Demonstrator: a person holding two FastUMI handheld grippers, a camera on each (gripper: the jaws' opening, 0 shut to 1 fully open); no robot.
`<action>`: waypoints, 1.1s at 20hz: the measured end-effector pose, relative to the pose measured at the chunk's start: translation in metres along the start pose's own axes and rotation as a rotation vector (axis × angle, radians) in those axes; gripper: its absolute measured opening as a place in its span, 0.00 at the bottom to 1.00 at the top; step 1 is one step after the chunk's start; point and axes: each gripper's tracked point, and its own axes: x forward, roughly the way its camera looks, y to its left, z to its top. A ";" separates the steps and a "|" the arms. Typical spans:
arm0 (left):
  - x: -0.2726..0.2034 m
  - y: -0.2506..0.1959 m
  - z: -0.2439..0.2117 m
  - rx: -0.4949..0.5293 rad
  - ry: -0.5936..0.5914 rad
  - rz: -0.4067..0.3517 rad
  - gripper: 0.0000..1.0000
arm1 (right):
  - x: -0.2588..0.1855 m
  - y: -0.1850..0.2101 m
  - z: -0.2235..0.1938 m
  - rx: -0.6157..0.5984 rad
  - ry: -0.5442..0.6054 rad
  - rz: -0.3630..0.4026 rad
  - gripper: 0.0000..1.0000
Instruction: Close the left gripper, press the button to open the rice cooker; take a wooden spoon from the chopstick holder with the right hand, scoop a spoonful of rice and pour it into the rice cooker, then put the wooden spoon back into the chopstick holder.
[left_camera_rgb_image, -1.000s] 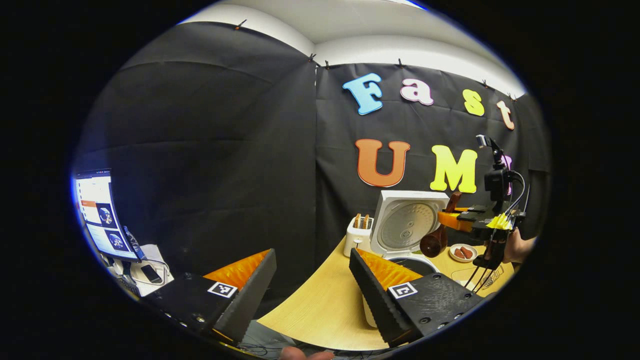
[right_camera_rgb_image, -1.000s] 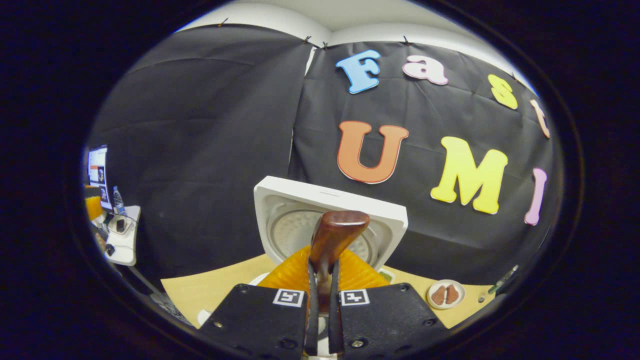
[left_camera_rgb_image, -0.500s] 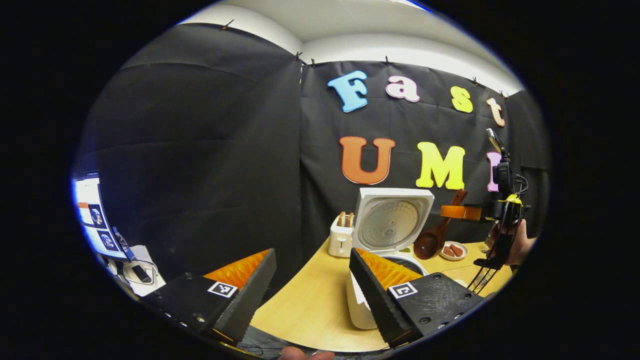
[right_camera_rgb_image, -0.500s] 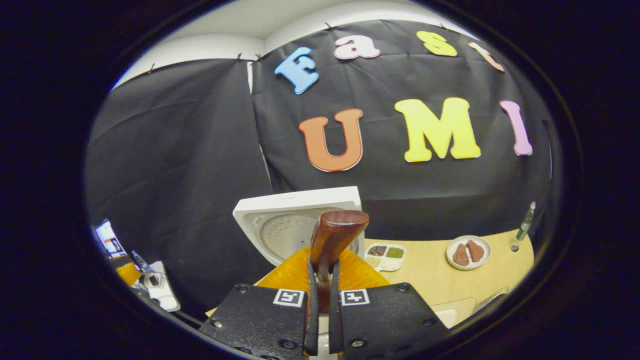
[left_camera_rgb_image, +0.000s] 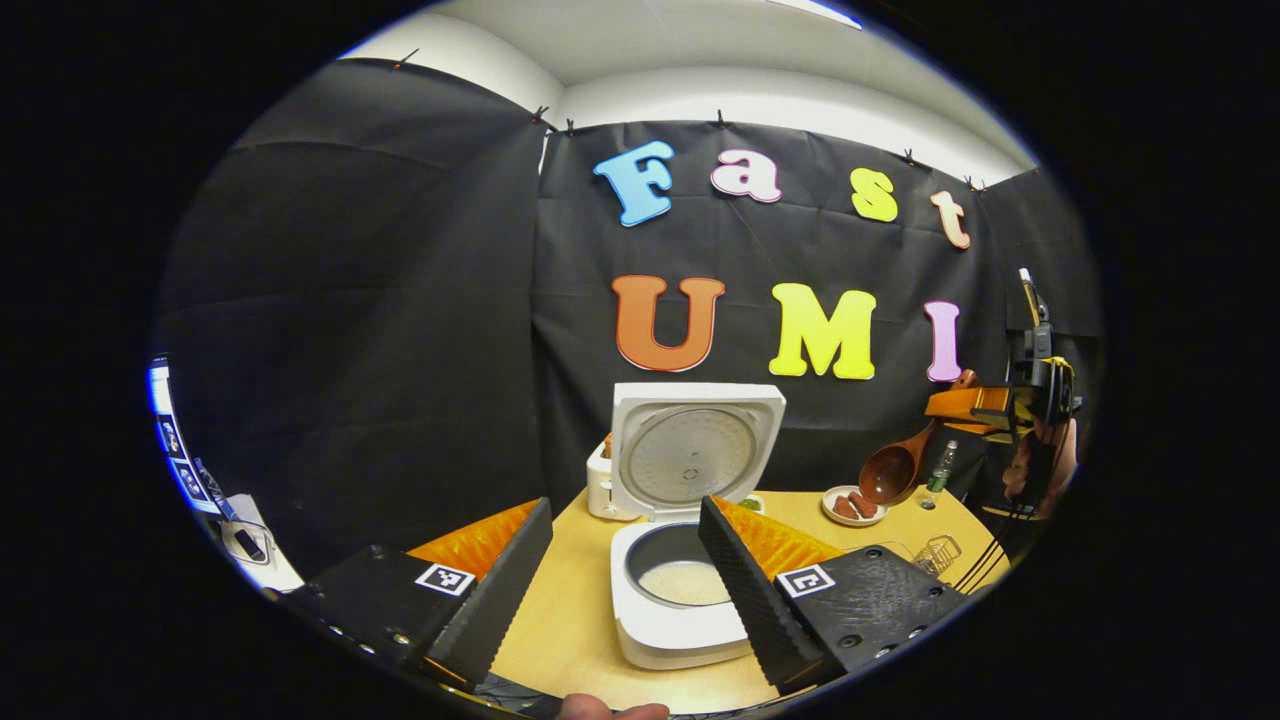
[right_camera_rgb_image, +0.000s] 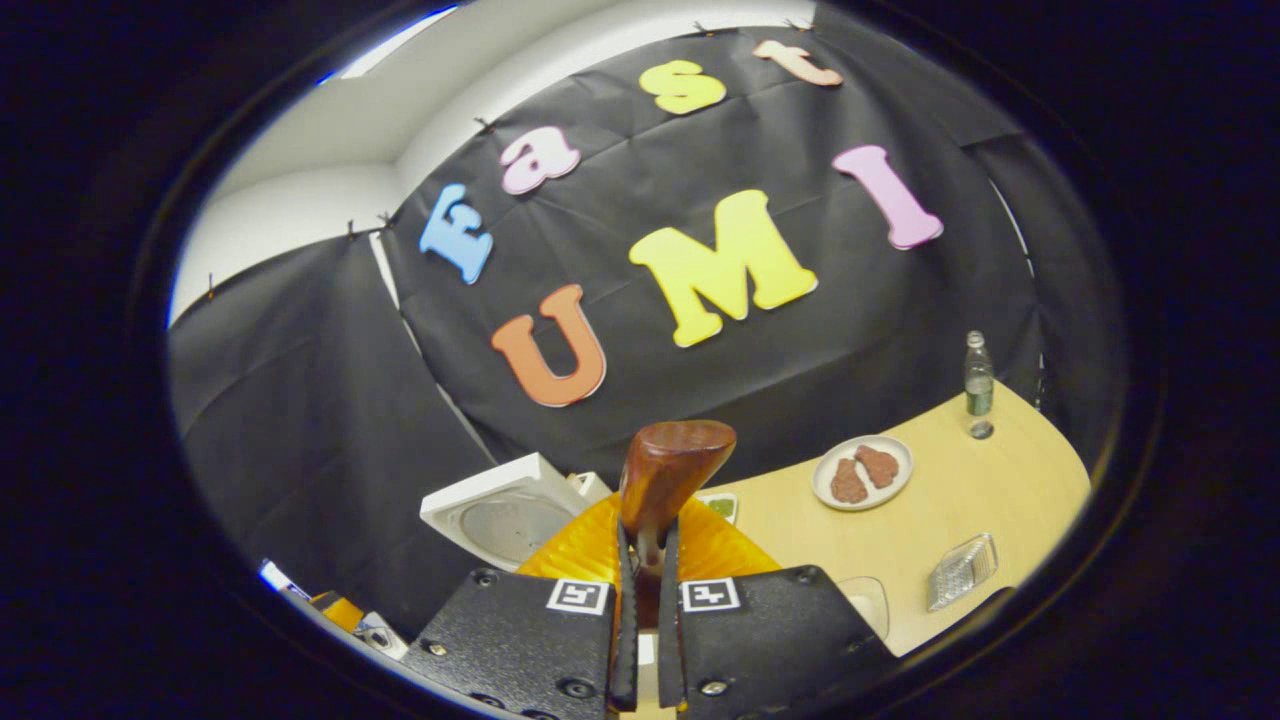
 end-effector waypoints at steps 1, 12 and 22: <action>0.000 -0.009 0.001 0.000 0.003 -0.009 0.94 | -0.007 -0.016 0.007 0.013 -0.012 -0.022 0.13; 0.019 -0.079 0.020 0.016 0.012 -0.056 0.94 | -0.060 -0.184 0.029 0.053 -0.040 -0.248 0.13; 0.026 -0.117 0.024 -0.013 0.063 -0.042 0.94 | -0.029 -0.295 -0.039 -0.005 0.070 -0.344 0.13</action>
